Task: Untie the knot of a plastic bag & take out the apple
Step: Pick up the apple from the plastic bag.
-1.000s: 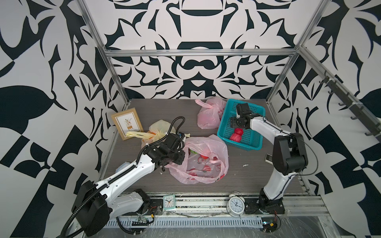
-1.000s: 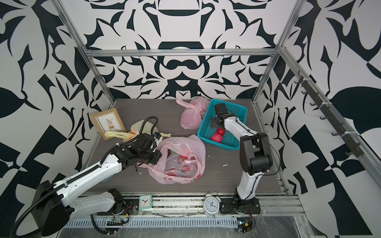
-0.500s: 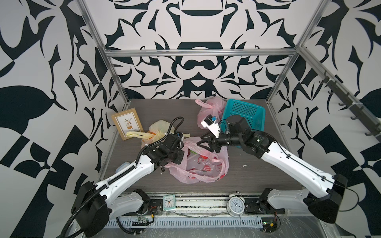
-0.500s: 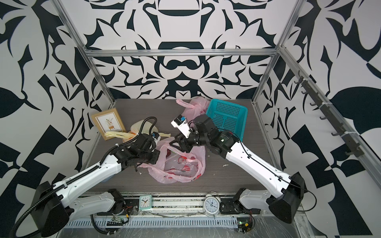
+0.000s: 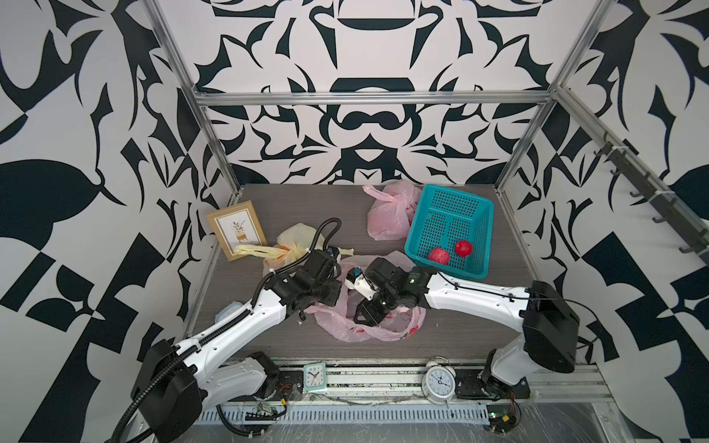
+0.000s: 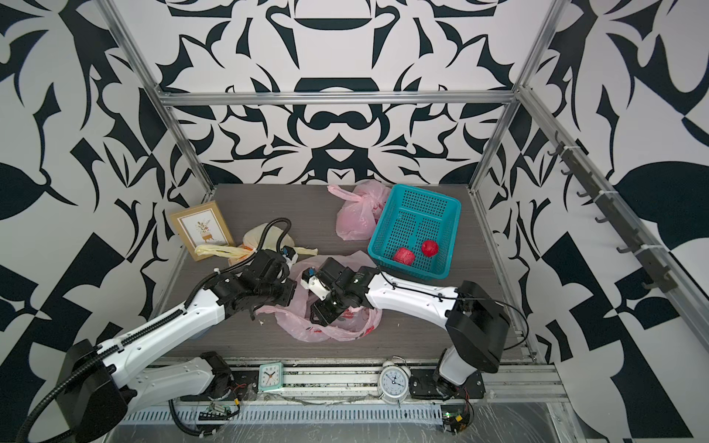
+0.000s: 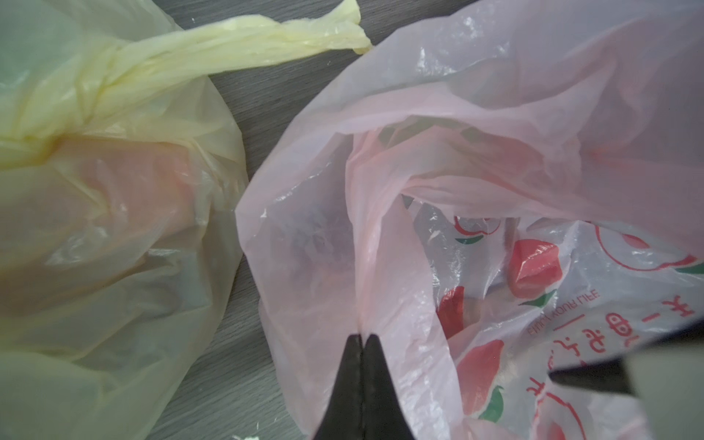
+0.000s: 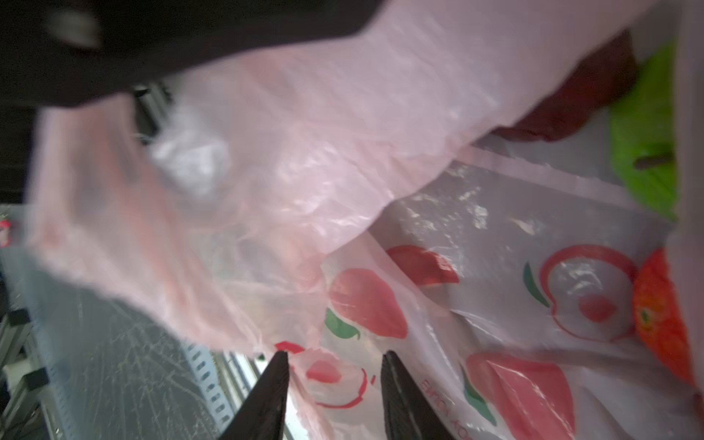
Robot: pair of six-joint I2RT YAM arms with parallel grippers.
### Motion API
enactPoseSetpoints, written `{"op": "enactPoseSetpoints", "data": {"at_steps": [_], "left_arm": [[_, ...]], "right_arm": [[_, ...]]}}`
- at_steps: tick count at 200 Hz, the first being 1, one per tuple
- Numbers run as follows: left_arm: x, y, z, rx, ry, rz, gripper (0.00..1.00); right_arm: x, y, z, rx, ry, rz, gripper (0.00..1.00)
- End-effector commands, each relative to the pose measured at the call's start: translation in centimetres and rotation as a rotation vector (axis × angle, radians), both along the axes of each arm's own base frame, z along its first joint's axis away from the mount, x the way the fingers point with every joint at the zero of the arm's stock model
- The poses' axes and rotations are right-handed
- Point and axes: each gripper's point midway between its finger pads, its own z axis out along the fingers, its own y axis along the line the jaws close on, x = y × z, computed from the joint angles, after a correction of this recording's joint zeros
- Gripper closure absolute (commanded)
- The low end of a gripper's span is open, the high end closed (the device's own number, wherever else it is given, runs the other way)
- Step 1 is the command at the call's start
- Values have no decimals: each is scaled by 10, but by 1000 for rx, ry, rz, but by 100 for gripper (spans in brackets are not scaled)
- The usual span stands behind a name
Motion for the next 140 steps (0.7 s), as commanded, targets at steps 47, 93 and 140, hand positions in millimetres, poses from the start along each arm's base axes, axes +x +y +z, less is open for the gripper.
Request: {"op": "enactPoseSetpoints", "data": {"at_steps": [47, 93, 140], "left_arm": [[-3, 4, -5, 11, 11, 2, 97], [-4, 5, -8, 14, 13, -4, 97], [-5, 3, -10, 10, 16, -12, 97]], "right_arm": [[74, -35, -2, -204, -309, -317, 38], [99, -54, 4, -270, -459, -415, 28], [116, -58, 9, -291, -557, -453, 20]]}}
